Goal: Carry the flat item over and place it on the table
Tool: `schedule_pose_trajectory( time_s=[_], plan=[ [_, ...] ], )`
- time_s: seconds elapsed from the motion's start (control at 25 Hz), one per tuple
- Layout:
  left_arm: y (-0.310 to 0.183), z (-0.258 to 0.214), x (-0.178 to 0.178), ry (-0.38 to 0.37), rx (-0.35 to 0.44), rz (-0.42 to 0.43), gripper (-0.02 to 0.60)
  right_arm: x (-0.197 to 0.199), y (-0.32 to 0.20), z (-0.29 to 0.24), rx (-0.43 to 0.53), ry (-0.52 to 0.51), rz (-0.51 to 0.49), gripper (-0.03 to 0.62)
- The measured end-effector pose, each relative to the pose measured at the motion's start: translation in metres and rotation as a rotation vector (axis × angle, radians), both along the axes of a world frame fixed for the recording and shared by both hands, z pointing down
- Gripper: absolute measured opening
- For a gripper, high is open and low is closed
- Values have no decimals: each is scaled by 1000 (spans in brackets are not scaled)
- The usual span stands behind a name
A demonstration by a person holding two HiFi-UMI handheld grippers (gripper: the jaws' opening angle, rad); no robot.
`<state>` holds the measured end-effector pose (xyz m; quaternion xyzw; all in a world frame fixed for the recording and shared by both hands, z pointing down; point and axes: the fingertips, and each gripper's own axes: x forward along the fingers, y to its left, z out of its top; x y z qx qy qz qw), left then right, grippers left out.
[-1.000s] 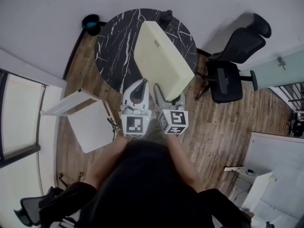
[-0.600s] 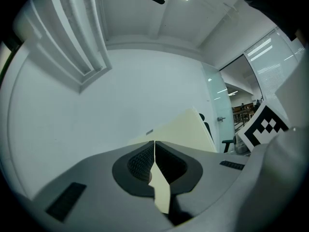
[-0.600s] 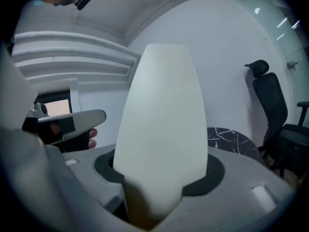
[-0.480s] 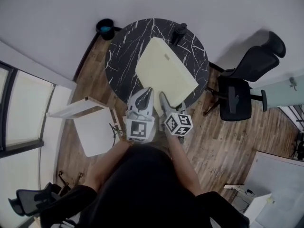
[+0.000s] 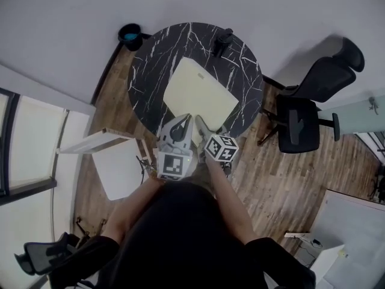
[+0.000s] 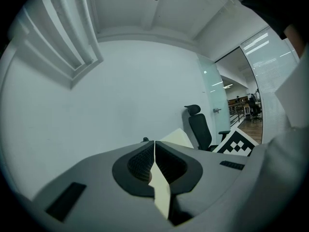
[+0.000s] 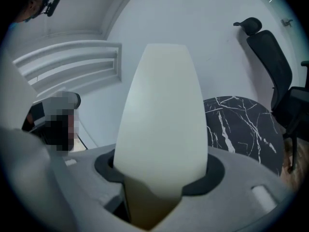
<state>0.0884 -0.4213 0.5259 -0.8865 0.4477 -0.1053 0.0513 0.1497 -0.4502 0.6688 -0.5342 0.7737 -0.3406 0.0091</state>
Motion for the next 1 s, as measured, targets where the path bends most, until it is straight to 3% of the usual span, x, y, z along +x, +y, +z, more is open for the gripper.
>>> schedule_pose_trajectory(
  time_s=[0.52,0.68,1.0],
  plan=[
    [-15,27,4,-11,-56,-26,3,7,-20,31,-13,-120,-42,295],
    [-14,33,10,25,-107,-54,3,9,-29,41,3,-123,-65,302],
    [-11,45,21,-45,-89,-11,2,25,-33,68,-32,-154,-66,322]
  ],
)
